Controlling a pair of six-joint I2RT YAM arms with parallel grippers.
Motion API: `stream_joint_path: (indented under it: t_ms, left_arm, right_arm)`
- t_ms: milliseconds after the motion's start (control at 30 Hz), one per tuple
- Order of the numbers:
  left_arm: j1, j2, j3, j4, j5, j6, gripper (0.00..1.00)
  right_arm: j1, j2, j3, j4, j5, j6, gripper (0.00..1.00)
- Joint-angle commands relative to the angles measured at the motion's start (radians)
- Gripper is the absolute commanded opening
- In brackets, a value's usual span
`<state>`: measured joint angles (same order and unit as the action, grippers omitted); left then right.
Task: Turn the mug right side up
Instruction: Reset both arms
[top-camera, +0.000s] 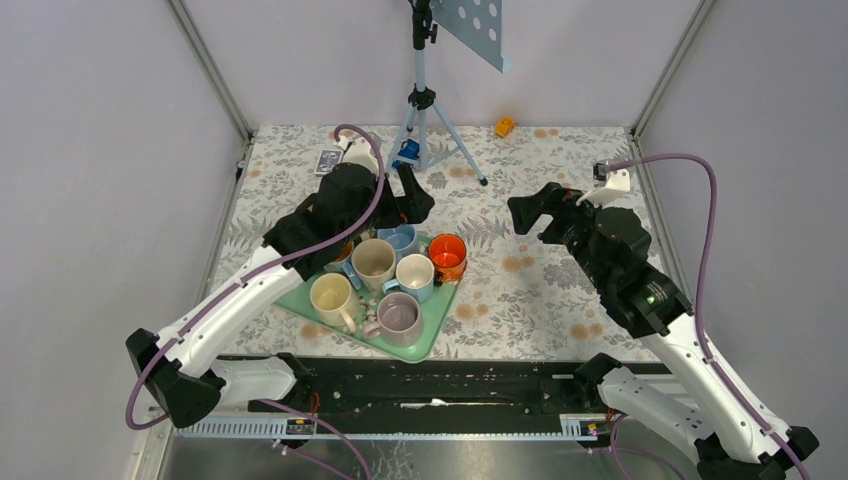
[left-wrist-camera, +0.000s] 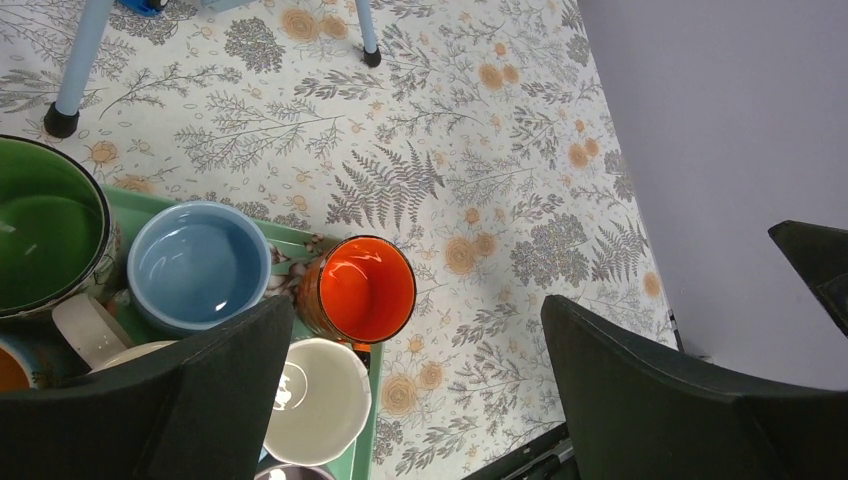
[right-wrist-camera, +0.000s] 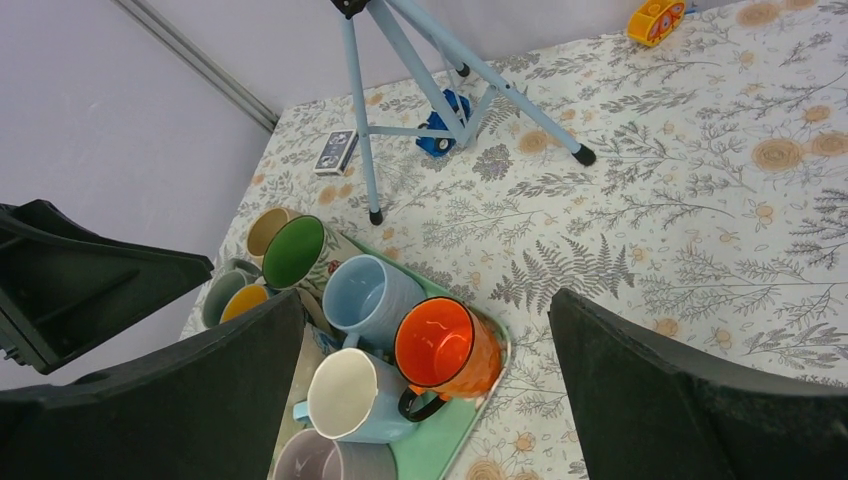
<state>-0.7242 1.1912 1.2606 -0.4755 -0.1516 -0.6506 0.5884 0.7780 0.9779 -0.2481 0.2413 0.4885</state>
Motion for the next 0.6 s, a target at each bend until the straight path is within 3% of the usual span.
stream_joint_path:
  t_ms: [0, 567]
  left_arm:
    - [0.005, -0.004, 0.048, 0.049, 0.015, 0.017, 0.99]
    - [0.005, -0.030, 0.013, 0.059, -0.004, 0.028, 0.99]
  right_arm:
    - [0.002, -0.019, 0.000, 0.060, -0.012, -0.040, 1.00]
    - [0.001, -0.018, -0.024, 0.103, -0.022, -0.052, 1.00]
